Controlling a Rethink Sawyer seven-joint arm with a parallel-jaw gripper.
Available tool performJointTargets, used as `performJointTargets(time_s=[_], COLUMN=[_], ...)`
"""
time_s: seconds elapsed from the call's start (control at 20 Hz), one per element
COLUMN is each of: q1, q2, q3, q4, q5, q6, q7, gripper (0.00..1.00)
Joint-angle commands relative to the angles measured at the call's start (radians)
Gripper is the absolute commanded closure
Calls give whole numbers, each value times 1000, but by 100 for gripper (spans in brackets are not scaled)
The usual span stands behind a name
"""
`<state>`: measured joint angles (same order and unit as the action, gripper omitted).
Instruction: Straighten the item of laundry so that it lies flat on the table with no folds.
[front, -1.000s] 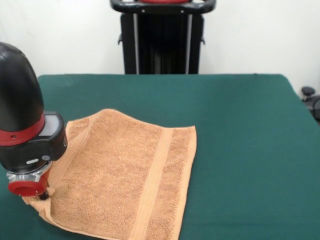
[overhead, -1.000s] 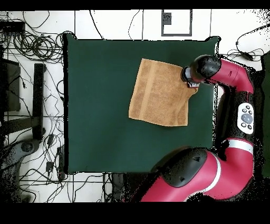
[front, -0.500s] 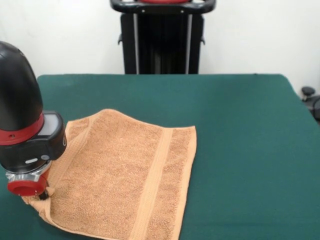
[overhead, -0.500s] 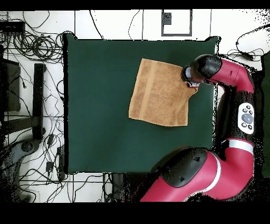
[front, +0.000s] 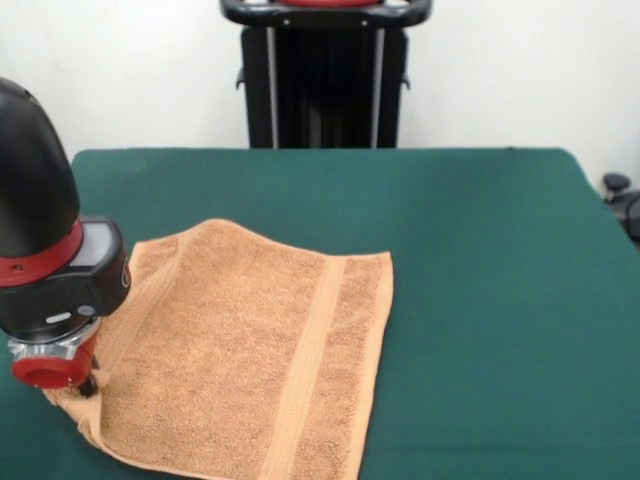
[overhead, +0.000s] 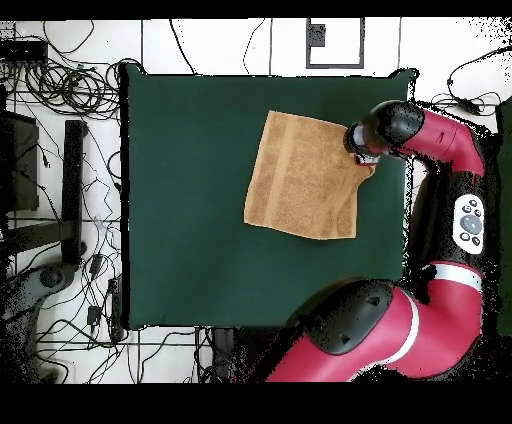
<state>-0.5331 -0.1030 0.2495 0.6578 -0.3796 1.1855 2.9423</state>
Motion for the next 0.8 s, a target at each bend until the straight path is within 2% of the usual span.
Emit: performJointTargets(time_s=[0.05,0.8], q1=[47,65], q2=[-43,-58], q3=[74,71], q4=[-10,-51], q5=[20,37], q6=[125,227], q7=[-286,-254], gripper=[100,100])
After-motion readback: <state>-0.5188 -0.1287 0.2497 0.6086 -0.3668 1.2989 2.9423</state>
